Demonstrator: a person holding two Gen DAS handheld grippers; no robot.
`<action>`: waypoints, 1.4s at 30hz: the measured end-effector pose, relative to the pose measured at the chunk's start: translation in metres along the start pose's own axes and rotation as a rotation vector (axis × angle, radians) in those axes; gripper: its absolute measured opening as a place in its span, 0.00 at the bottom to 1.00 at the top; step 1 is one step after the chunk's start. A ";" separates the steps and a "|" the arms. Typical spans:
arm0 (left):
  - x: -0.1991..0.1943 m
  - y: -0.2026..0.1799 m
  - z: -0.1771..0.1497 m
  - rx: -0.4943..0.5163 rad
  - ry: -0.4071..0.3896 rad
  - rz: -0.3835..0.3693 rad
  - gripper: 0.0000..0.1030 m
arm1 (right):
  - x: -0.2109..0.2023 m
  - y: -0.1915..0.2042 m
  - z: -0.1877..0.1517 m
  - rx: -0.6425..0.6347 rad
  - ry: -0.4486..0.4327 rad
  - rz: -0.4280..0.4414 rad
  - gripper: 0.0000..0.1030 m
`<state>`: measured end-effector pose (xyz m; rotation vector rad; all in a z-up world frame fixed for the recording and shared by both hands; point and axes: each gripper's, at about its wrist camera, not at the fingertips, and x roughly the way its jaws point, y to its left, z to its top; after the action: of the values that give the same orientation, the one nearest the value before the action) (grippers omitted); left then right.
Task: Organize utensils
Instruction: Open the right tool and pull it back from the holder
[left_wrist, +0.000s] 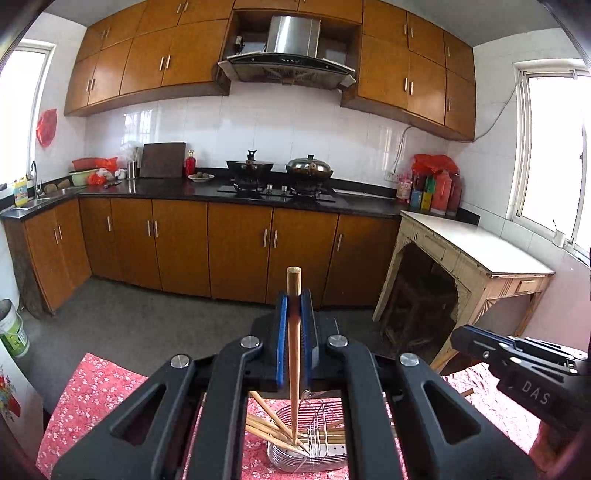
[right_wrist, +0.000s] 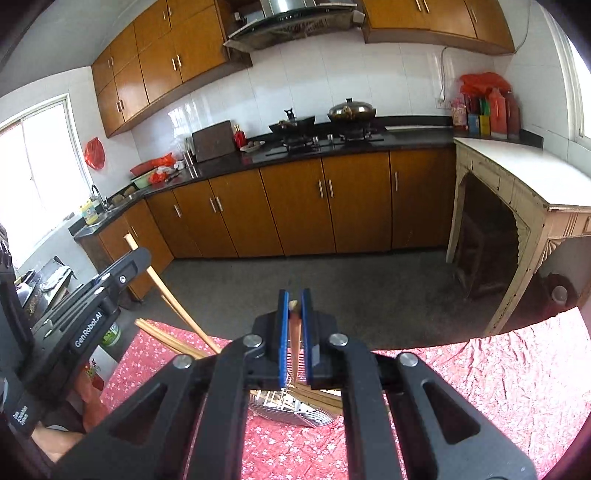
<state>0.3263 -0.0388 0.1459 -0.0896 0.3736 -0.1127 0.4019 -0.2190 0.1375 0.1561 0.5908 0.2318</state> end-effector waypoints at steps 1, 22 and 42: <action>0.002 0.000 0.000 0.000 0.004 -0.001 0.07 | 0.003 -0.001 -0.001 0.003 0.007 0.003 0.07; -0.040 0.019 0.004 0.032 -0.081 0.128 0.70 | -0.029 0.006 -0.006 -0.031 -0.099 -0.124 0.56; -0.127 0.043 0.002 0.057 -0.160 0.241 0.98 | -0.134 0.027 -0.018 -0.048 -0.303 -0.291 0.96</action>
<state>0.2134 0.0200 0.1893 0.0036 0.2194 0.1218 0.2789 -0.2262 0.2004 0.0553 0.3005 -0.0601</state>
